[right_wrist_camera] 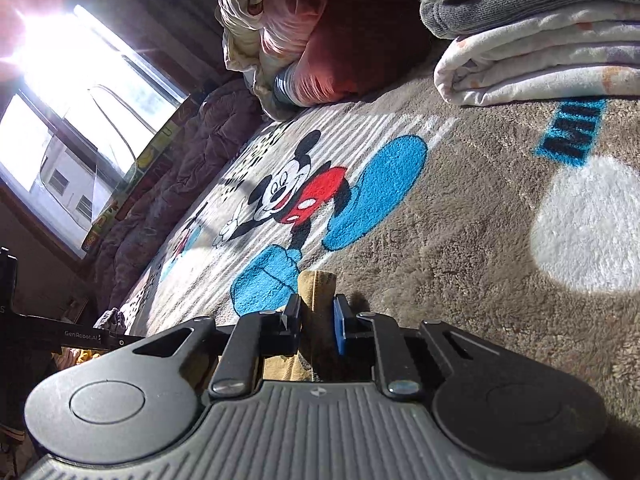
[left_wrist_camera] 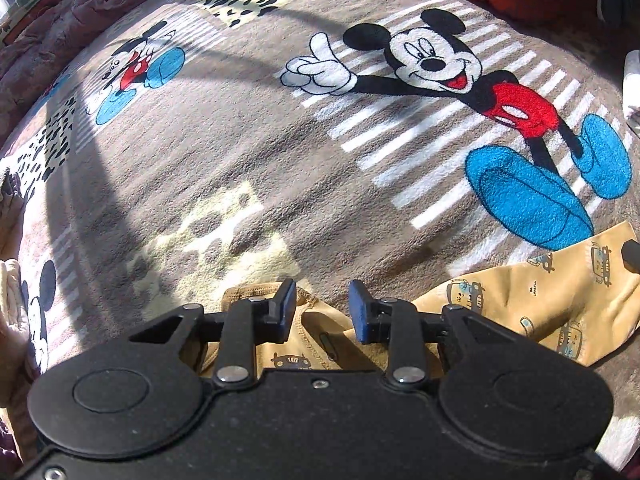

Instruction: Fold clothes

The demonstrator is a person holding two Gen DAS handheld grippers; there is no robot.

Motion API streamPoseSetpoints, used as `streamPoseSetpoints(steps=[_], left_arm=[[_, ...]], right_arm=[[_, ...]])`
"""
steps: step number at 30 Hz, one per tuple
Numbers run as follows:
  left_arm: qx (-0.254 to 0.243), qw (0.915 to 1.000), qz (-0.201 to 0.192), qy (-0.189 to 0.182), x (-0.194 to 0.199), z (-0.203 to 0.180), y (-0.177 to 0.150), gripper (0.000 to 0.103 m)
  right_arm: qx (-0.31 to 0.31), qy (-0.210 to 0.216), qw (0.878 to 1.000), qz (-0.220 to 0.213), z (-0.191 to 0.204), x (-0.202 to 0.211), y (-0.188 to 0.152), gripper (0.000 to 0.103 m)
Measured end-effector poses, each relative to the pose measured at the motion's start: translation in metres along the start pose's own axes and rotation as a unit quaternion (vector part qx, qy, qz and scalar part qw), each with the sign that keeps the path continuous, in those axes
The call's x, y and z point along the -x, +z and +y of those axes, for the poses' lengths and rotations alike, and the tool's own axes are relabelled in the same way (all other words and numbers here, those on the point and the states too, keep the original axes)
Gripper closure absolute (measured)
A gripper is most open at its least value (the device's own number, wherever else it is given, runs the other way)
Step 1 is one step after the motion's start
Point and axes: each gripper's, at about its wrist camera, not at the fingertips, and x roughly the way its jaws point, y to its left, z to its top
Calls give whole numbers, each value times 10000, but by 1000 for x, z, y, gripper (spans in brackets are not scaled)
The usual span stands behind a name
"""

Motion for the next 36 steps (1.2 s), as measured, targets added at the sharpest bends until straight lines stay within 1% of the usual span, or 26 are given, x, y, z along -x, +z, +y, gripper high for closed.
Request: streamPoseSetpoints(steps=[4,6,7,8,9,10,11,12,14,17,18,19,20,21,23,25,26,27,28,29,30,31,33,34,36], left_arm=[[-403,9980,446,215,-17,-9,1,74],[-452,9977,428,272,-21,-11,-1,75],[-398,9983,349,264,-22,-9,-3,79],[-280,9990,256,219,-22,-7,-6,95],[-57,9998,140,113,-22,-1,-10,96],[305,9995,-84,-88,-19,9,-15,96],[895,9938,-489,-447,-13,24,-23,97],[1329,9856,-777,-704,-9,34,-30,97],[1684,9770,-968,-882,-6,43,-39,97],[2209,9604,-1250,-1146,-2,55,-53,97],[2382,9539,-1344,-1233,-1,59,-57,92],[2554,9470,-1436,-1320,1,63,-62,88],[2724,9395,-1528,-1405,2,67,-67,87],[2893,9316,-1619,-1490,3,71,-71,85],[3227,9144,-1798,-1658,6,79,-81,84],[3554,8953,-1974,-1822,9,87,-90,84],[3518,8965,-1991,-1813,10,87,-89,84],[3146,9155,-1890,-1650,14,78,-79,84],[2767,9325,-1784,-1484,17,70,-69,84],[2383,9476,-1675,-1315,20,61,-59,84],[1993,9606,-1562,-1142,23,53,-49,84],[1702,9699,-1431,-997,22,46,-43,84],[1459,9797,-1112,-804,7,37,-39,84],[1402,9824,-992,-739,-1,35,-39,84],[1507,9819,-886,-723,-18,34,-45,84]], right_arm=[[-111,50,9999,14,-4,0,1,85],[-137,66,9999,21,-4,0,2,85],[-136,79,9999,27,-4,-1,2,85],[-133,92,9999,33,-4,-1,2,85],[-129,120,9998,46,-4,-1,1,87],[-142,146,9998,31,-4,-1,1,89],[-156,172,9997,13,-4,0,1,89],[-170,198,9997,-4,-4,1,2,89],[-242,219,9994,-122,-7,6,3,90],[-314,266,9988,-254,-10,13,6,90],[-315,313,9987,-259,-10,13,6,90],[-306,307,9987,-255,-10,14,6,90],[-295,297,9988,-251,-10,14,6,90],[-285,287,9989,-246,-10,15,6,90],[-264,268,9990,-237,-11,16,6,90],[-243,248,9991,-228,-11,17,6,90],[-233,238,9992,-224,-11,17,6,90],[-223,228,9993,-219,-11,18,6,90],[-212,218,9993,-214,-12,18,6,90],[-222,232,9992,-241,-12,19,6,90],[-233,247,9991,-270,-12,19,6,90],[-244,262,9989,-298,-13,20,7,90],[-206,281,9987,-360,-11,22,7,90],[-182,221,9988,-397,-10,23,7,90],[-161,62,9986,-493,-10,25,6,90]])
